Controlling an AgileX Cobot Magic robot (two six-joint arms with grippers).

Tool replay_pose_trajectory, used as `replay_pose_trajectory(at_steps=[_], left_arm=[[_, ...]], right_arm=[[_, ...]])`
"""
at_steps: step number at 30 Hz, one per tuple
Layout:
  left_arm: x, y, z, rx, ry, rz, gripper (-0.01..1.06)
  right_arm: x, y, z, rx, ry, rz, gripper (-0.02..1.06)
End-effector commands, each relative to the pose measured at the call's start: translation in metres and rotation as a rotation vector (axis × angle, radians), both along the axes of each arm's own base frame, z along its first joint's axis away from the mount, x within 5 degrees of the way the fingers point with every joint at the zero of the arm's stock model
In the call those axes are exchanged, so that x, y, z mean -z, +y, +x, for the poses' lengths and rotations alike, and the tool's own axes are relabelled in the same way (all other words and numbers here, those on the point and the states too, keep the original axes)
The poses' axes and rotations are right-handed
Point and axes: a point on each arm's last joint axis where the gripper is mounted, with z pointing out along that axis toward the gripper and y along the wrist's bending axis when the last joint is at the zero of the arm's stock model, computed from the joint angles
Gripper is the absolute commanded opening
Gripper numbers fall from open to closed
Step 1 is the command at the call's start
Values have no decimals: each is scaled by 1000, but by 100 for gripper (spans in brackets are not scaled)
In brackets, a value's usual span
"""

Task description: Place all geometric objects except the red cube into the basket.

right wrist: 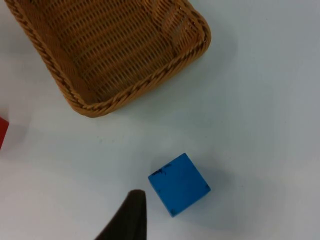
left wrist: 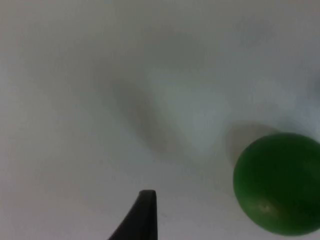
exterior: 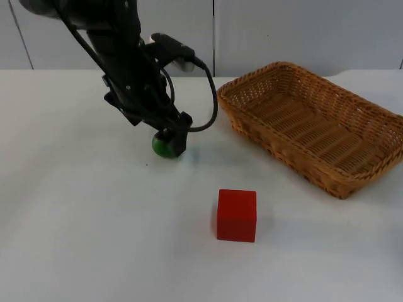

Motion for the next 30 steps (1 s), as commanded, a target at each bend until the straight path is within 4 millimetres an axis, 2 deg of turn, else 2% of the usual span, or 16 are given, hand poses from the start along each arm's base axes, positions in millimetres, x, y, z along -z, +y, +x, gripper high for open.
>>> replay_pose_trajectory(at_steps=[1,7,12,14,17,18,20,21,22,23,27,28,30], left_arm=[[4,-4,2,-3,-14,-18,98],[8,-8,4,-8,-38,-37,98],[13,-8,4,-9,-32,-34,89],[14,-8,4,-9,-31,-34,78],[14,-8,4,-20,-24,-31,53],[14,-8,4,-20,-24,-31,53],[15,-7,2,-18,-4,-24,28],[12,-7,0,-18,11,-20,8],[12,-7,0,-18,11,-20,8],[7,-7,-1,-16,21,-18,0],[-30,-5,-7,-51,21,-35,0],[-30,-5,-7,-51,21,-35,0],[-57,-4,-12,-60,1,-51,0]], right_arm=[[-3,-1,0,5,-16,-1,105],[-3,-1,0,5,-17,0,105],[-3,-1,0,5,-17,0,105],[-3,-1,0,5,-17,0,105],[-3,-1,0,5,-17,-2,105],[-3,-1,0,5,-17,-2,105],[-3,-1,1,4,-21,-4,105],[-3,-1,1,4,-24,-4,105],[-3,-1,1,4,-24,-4,105],[-3,-1,1,4,-27,-3,105],[-4,-1,1,4,-32,-3,105],[-4,-1,1,4,-32,-3,105],[-4,-1,1,4,-32,-3,105]])
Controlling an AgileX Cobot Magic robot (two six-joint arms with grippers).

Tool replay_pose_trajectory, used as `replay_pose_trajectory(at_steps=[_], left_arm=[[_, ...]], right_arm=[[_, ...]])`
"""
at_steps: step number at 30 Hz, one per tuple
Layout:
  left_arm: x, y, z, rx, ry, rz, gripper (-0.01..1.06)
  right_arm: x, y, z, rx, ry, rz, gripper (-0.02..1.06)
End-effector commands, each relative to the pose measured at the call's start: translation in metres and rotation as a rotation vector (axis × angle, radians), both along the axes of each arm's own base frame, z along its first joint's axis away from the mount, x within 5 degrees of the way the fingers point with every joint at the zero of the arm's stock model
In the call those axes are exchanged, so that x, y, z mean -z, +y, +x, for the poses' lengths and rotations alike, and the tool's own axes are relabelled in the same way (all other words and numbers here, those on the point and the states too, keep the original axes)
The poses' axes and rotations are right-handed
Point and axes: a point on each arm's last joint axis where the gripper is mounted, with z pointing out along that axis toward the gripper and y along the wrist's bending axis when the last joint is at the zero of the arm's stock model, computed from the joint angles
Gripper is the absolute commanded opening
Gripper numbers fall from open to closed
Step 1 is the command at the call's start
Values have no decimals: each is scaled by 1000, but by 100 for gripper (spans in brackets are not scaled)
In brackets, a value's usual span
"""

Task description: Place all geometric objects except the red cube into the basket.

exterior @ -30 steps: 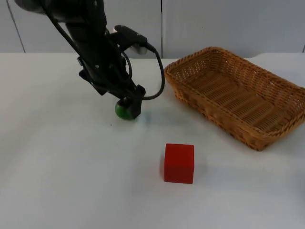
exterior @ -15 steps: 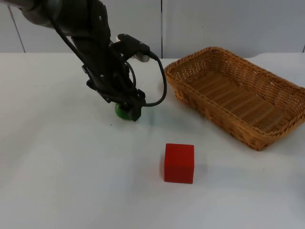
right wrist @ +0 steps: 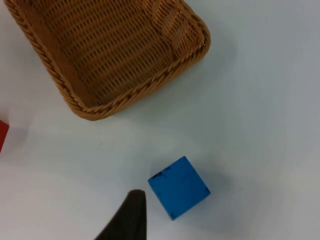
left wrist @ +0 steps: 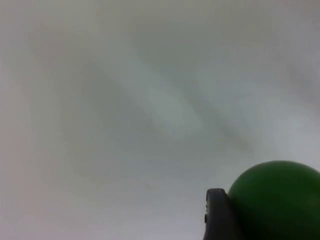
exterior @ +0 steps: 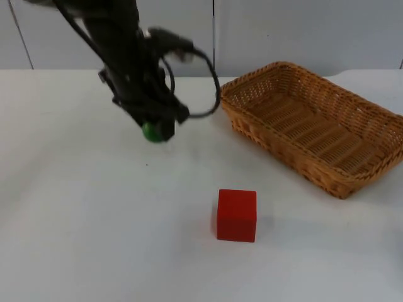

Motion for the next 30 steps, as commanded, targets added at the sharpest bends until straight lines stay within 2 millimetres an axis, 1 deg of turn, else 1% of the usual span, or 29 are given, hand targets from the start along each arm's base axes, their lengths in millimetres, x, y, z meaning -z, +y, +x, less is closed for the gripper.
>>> replay_pose_trajectory(at_steps=[1,3,4,5,8,9,10,13,18,22,24,27,28,30], left_arm=[[-39,-3,-7,-20,-28,-47,0],[-69,-4,-16,-41,-40,-112,0],[-69,-4,-16,-41,-40,-112,0],[-82,-3,-20,-43,-48,-121,0],[-109,0,-28,-40,-86,-139,0],[-109,0,-28,-40,-86,-139,0],[-116,0,-30,-40,-100,-144,0],[-125,1,-33,-43,-118,-153,0],[-126,0,-32,-68,-113,-178,0],[-128,-7,-32,-85,-127,-246,0],[-130,-16,-32,-76,-161,-266,0],[-133,-39,-36,-25,-233,-279,0],[-133,-39,-36,-25,-233,-279,0],[-134,-57,-39,16,-298,-285,0]], right_arm=[[-3,-1,1,6,-27,-2,105],[-3,-1,1,6,-27,-2,105],[-3,-1,1,6,-27,-2,105],[-3,-1,1,6,-25,-2,105],[-3,-1,1,6,-25,-2,105],[-3,-1,1,6,-25,-2,105],[-3,-1,1,6,-25,-2,105],[-3,-1,1,6,-25,-2,105],[-3,-1,1,6,-25,-2,105],[-3,-1,1,6,-25,2,105],[-3,-1,1,6,-27,2,105],[-3,-1,1,6,-29,2,105],[-3,-1,1,6,-29,2,105],[-2,-1,1,6,-27,5,105]])
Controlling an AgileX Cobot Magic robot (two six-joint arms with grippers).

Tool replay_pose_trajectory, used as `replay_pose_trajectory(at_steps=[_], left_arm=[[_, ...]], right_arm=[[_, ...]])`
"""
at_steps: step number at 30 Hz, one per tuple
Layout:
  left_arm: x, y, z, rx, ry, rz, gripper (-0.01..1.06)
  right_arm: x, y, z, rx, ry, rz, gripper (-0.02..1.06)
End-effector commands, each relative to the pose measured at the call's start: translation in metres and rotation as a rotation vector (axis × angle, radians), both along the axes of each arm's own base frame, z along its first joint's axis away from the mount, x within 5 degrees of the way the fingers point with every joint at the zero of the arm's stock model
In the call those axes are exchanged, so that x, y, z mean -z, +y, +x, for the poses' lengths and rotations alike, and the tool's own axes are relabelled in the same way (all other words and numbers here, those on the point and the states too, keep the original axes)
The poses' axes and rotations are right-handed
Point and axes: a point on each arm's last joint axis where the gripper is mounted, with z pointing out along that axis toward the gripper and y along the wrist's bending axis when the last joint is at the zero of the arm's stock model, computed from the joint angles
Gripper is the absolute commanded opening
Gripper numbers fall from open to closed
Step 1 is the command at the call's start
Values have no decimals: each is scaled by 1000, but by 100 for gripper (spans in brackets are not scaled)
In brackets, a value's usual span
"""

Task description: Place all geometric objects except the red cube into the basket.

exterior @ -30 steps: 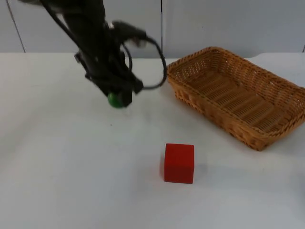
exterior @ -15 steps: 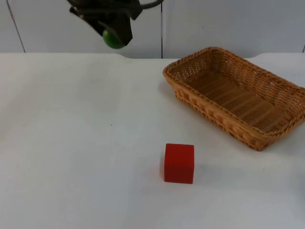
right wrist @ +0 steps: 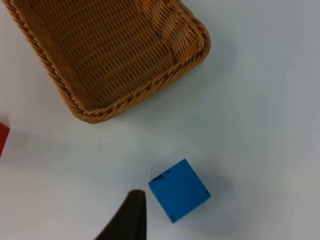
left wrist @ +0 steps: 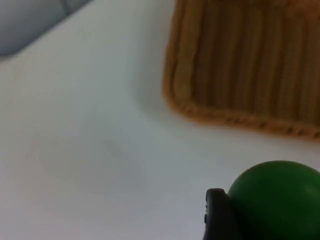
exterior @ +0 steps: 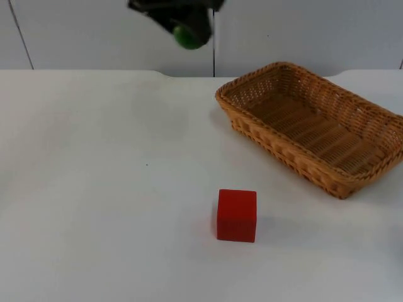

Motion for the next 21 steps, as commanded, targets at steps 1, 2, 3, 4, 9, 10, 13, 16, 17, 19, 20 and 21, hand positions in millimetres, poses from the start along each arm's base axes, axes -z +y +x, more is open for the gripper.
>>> replay_pose_trajectory(at_steps=[1,2,3,4,9,10,13,16,17,19,20,21], left_arm=[[-5,-22,-2,23,-92,-33,0],[-5,-22,-2,23,-92,-33,0],[-3,-31,-3,38,-101,-38,0],[0,-38,-1,49,-96,-41,0],[26,-69,11,98,-77,-31,0],[33,-75,15,103,-74,-29,0],[64,-89,31,108,-47,-25,0],[79,-94,39,112,-33,-18,0],[87,-97,43,114,-25,-14,0],[96,-99,46,114,-16,-12,0],[101,-102,48,117,-13,-14,0],[107,-104,50,117,-9,-12,0]], right_arm=[[-2,-1,1,6,-20,4,105],[-2,-1,1,6,-20,4,105],[-2,-1,1,6,-20,4,105],[-2,-1,1,6,-20,4,105],[-2,-1,1,6,-23,5,105],[-2,-1,1,6,-23,5,105],[-2,-1,1,6,-23,5,105],[-2,-1,1,6,-23,5,105],[-2,-1,1,6,-23,5,105],[-2,-1,1,6,-23,5,105],[-2,-1,1,6,-23,5,105],[-2,-1,1,6,-23,5,105]])
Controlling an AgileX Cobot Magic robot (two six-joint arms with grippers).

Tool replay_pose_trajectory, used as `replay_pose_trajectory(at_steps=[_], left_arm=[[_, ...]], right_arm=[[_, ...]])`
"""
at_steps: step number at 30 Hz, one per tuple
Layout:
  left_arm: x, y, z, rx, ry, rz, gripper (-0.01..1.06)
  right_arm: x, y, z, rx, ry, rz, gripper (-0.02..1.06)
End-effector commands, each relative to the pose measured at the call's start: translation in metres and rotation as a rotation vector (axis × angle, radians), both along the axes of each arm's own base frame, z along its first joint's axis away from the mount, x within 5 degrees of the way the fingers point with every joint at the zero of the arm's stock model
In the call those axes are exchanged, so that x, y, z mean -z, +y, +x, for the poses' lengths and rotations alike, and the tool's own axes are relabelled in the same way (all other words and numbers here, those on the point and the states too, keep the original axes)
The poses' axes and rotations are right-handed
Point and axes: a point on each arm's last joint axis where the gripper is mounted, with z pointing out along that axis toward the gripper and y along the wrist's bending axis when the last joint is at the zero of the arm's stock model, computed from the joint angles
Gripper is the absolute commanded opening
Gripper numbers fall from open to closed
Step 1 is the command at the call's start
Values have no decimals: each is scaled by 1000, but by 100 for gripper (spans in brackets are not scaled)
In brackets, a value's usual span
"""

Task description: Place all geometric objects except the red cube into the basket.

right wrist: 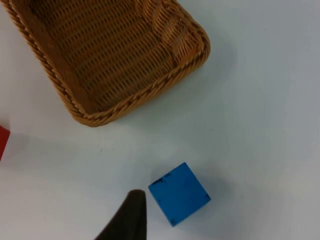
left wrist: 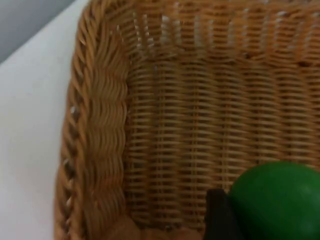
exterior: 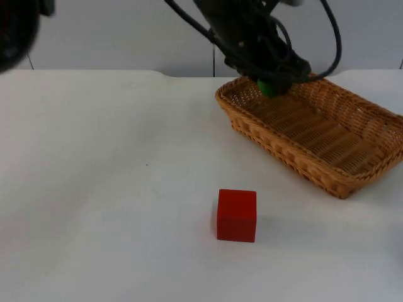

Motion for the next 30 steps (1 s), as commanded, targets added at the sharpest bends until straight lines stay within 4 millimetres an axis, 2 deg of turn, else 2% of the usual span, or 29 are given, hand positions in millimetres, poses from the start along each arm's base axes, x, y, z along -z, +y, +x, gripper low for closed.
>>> replay_pose_trajectory(at_steps=[1,8,10,11,14,15,17,19,21,25,26,29,30], left_arm=[[12,-10,2,9,16,-10,0],[27,-12,1,4,49,-15,0],[28,-13,1,2,57,-23,7],[28,-13,1,2,57,-23,7],[28,-14,0,-3,68,-41,40],[28,-14,0,-3,68,-41,40],[26,-15,0,-7,81,-61,58],[17,-15,-2,-4,80,-66,77],[15,-15,-3,1,88,-62,81],[-21,-12,-10,16,77,-76,82],[-21,-12,-10,16,77,-76,82],[-59,-7,-19,35,67,-88,82],[-59,-7,-19,35,67,-88,82]], right_arm=[[-1,-1,0,5,-14,3,105],[-1,-1,0,5,-12,2,105],[-1,-1,0,5,-12,2,105],[-1,-1,0,5,-12,2,105],[-1,-1,0,5,-10,2,105],[-1,-1,0,5,-10,2,105],[-1,-1,0,5,-8,2,105],[-1,-1,0,5,-8,2,105],[-1,-1,0,5,-8,2,105],[-1,-1,0,5,-10,2,105],[-1,-1,0,5,-10,2,105],[-1,-1,0,5,-18,1,105],[-1,-1,0,5,-18,1,105]])
